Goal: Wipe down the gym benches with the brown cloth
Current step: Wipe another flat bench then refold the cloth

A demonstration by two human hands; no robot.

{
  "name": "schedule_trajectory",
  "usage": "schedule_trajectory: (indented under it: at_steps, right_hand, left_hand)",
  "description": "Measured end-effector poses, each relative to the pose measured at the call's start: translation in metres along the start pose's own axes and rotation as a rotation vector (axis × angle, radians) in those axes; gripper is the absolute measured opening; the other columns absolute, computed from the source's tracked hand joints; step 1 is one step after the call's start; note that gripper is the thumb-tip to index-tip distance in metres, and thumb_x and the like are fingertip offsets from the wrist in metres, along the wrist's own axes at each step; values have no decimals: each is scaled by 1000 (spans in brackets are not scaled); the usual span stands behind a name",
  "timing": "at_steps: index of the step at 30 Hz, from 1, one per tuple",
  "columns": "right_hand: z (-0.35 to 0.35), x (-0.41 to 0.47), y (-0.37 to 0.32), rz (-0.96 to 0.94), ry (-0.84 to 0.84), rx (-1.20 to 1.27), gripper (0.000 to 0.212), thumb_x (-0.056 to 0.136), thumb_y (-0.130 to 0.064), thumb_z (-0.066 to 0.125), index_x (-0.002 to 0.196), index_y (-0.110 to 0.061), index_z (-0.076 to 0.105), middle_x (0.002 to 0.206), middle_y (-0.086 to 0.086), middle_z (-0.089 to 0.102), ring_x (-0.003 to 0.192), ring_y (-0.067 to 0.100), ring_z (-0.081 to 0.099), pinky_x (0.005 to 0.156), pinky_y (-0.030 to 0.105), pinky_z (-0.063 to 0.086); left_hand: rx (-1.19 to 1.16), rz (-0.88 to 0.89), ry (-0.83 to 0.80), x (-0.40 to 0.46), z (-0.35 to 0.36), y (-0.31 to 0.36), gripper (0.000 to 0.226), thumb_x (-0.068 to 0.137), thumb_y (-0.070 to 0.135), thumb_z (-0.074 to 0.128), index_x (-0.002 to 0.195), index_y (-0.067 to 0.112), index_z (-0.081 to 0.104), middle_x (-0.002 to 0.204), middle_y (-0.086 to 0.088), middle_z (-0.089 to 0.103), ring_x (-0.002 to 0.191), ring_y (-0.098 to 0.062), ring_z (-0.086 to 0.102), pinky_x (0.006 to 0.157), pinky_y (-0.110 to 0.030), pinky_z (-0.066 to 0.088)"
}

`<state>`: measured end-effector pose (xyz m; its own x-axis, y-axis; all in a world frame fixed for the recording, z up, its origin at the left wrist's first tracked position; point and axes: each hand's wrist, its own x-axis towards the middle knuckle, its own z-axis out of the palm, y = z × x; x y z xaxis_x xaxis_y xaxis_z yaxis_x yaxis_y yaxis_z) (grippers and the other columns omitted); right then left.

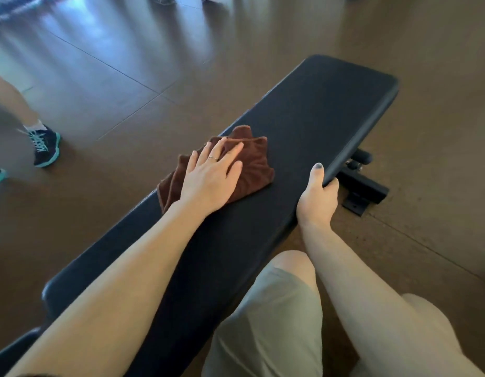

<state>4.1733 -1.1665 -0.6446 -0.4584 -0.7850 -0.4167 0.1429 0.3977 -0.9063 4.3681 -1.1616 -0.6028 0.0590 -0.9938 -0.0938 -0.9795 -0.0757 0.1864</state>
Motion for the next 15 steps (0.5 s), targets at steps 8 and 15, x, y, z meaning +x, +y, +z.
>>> schedule_trajectory:
  at_steps: [8,15]
  right_hand:
    - [-3,-3,0,-14,-12,21,62,107,-53,45,156,-16,40,142,2,58,129,23,57,99,31,44]
    - [-1,-2,2,-1,-3,24,67,104,-57,48,157,-16,39,145,3,57,130,24,57,112,43,48]
  left_hand:
    - [24,59,-64,-114,-3,-14,66,97,67,-2,160,50,8,171,15,-2,160,-15,-5,129,-41,-7]
    - [-10,32,23,-19,-3,-21,51,108,57,21,158,52,26,172,10,17,159,-22,14,129,-47,10]
